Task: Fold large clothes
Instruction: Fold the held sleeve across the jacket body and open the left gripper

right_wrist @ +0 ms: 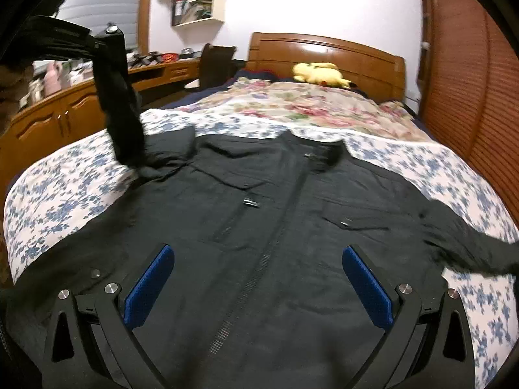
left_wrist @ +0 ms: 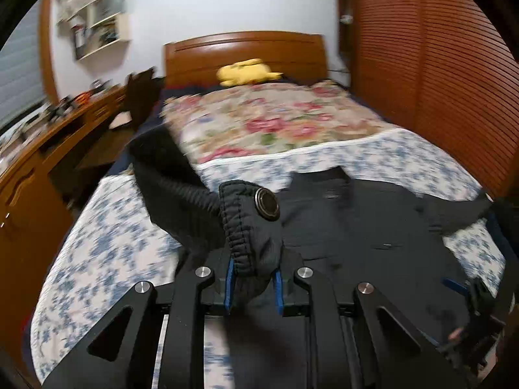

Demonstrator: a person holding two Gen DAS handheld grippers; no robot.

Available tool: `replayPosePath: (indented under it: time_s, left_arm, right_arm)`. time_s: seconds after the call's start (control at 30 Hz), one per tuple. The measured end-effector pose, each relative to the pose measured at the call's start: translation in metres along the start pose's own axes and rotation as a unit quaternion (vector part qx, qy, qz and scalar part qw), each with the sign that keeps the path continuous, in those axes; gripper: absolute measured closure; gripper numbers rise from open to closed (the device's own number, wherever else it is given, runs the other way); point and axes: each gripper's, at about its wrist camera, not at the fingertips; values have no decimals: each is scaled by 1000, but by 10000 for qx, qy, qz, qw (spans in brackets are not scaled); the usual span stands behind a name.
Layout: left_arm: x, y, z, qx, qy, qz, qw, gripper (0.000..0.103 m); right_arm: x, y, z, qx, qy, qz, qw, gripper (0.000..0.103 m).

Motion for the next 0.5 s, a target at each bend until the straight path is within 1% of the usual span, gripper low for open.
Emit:
replayPosePath:
  time_s: [0.17,0.27,0.33,0.43,0.5]
  left_arm:
    - [30,13,16,-82,-171,228,9996,82]
    - [45,18,26,-201,-147,464,9986,76]
    - [48,27,35,-174,-92,599,9980,71]
    - [55,35,45,-76,-26,591,9982,66]
    - [53,42,55,-10,-42,569,9984,65]
  right_arm:
    - [6,15,0,53,-89,25,9999,0]
    - [1,17,-1,85,-93,-7,9999,0]
    - [1,15,-4,101,-100,-42,9999,0]
    - [1,13,-3,101,-92,-101,9999,0]
    - [0,9,-3,62,-74,-162,9998,0]
Point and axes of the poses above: each gripper's, at about its wrist camera, not at the fingertips, and y roughly against the way its jaws point, x to its right, z to its underside, and after that the axes turned 7 degrees about x, right-handed
